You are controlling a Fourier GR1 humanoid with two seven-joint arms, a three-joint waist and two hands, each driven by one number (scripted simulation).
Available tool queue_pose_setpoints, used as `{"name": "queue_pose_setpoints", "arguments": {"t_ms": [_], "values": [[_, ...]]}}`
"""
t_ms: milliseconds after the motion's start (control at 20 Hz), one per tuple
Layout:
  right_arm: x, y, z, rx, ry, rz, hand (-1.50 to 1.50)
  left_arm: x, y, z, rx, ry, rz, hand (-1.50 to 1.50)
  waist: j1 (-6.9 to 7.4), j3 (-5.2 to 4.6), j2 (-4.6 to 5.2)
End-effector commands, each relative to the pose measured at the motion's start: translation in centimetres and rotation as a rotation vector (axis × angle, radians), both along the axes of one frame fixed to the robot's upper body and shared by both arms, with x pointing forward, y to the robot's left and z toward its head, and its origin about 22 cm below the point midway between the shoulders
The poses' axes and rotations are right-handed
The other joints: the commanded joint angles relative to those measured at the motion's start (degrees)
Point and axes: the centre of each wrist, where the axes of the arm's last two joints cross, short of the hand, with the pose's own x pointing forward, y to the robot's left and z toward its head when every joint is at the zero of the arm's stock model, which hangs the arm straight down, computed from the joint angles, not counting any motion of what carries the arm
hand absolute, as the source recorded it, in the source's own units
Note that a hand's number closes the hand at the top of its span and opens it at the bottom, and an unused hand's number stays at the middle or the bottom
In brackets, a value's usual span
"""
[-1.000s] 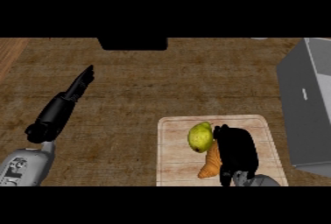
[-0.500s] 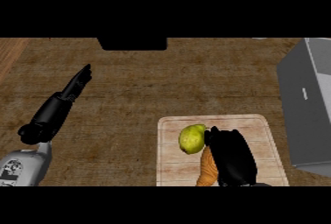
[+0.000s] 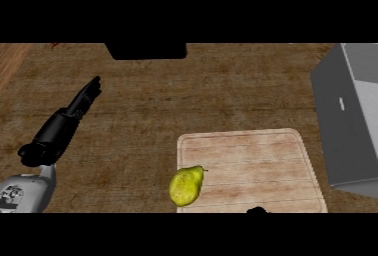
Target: Pick the croissant from the cutting board and place it in the cardboard box
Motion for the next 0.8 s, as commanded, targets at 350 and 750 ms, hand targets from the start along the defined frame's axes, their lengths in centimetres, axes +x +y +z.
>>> {"name": "queue_pose_setpoints", "arguments": {"t_ms": [350,750], "values": [[-0.5,-7.1,5.8,0.359,-0.11,-0.149,1.5,-0.6,1.2,-0.5,0.003,-0.007,0.041,0.0,-1.92,-0.08,0.74],[4.1,-14.7,7.6,0.515,-0.114,-0.464,1.5,-0.8,0.7,0.8,0.005,-0.023,0.005,0.0,0.11,-0.06,0.62]]}}
